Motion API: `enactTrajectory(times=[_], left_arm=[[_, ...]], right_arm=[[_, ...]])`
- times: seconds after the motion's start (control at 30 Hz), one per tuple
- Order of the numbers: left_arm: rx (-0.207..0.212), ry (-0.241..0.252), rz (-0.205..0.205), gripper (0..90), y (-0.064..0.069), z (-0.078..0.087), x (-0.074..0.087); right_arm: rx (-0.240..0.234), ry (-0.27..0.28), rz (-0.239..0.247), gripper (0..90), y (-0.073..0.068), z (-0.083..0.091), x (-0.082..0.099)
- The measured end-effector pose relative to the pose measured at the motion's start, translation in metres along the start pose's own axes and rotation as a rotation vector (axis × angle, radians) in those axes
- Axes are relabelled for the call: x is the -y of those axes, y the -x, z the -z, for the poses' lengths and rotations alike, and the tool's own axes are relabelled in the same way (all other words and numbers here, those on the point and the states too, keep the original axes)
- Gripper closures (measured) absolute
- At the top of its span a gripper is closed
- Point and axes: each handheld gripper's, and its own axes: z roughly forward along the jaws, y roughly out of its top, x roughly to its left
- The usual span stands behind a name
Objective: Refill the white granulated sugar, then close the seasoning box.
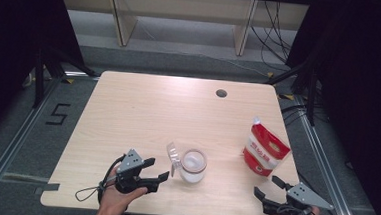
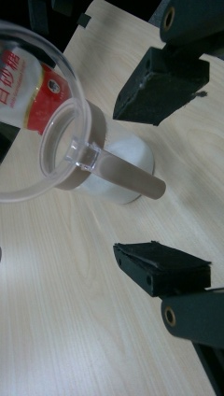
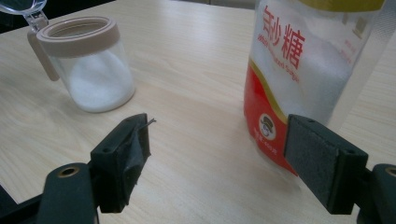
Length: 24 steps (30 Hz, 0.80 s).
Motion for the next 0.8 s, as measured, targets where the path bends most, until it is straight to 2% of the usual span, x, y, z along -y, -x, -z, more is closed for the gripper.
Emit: enactTrajectory(times=[0.03,0.07,0.13,0.17,0.27,0.3,0.37,0.4,0.5,0.57,0.7,0.77,0.8], left_arm=[[0.007,0.002,-0.015,29.8,0.0,0.0,-0.002],[-0.006,0.001,0.0,29.8,0.002,0.0,-0.003],[-0.003,0.008,0.002,30.0,0.002,0.0,-0.004],[-0.01,0.006,0.007,30.7,0.002,0.0,-0.005],[-0.009,0.011,-0.003,33.4,0.002,0.001,-0.008],[-0.008,0.009,-0.004,35.3,0.002,0.001,-0.009],[-0.002,0.015,-0.025,38.4,0.002,0.001,-0.011],[-0.012,0.013,-0.015,40.5,0.004,0.002,-0.011],[-0.001,0.019,-0.044,45.2,0.004,0.002,-0.014],[-0.009,0.018,-0.042,48.1,0.004,0.003,-0.015],[-0.012,0.017,-0.048,52.0,0.006,0.003,-0.015],[-0.011,0.022,-0.054,54.6,0.007,0.003,-0.014],[-0.007,0.024,-0.061,56.8,0.007,0.003,-0.015]], right_arm=[[-0.004,0.0,0.0,23.6,0.0,-0.001,0.0],[-0.009,-0.003,-0.007,23.6,-0.001,0.0,0.0],[-0.018,-0.008,-0.006,23.6,-0.002,-0.001,0.0],[-0.011,0.0,0.02,23.6,0.0,-0.001,0.0],[-0.014,0.0,0.019,23.6,0.0,-0.001,0.0],[-0.024,-0.008,-0.006,23.6,-0.001,-0.001,0.0],[-0.025,-0.009,-0.005,23.6,-0.001,-0.001,0.0],[-0.025,-0.008,-0.005,23.7,-0.001,-0.001,0.0],[-0.025,-0.009,-0.001,23.7,-0.001,-0.002,0.0],[-0.009,-0.007,0.01,23.7,0.0,-0.002,0.0],[-0.013,-0.011,-0.011,23.9,-0.003,-0.001,-0.001],[-0.023,-0.015,-0.005,23.9,-0.003,-0.002,-0.001],[-0.021,-0.02,-0.023,23.9,-0.005,-0.002,-0.001]])
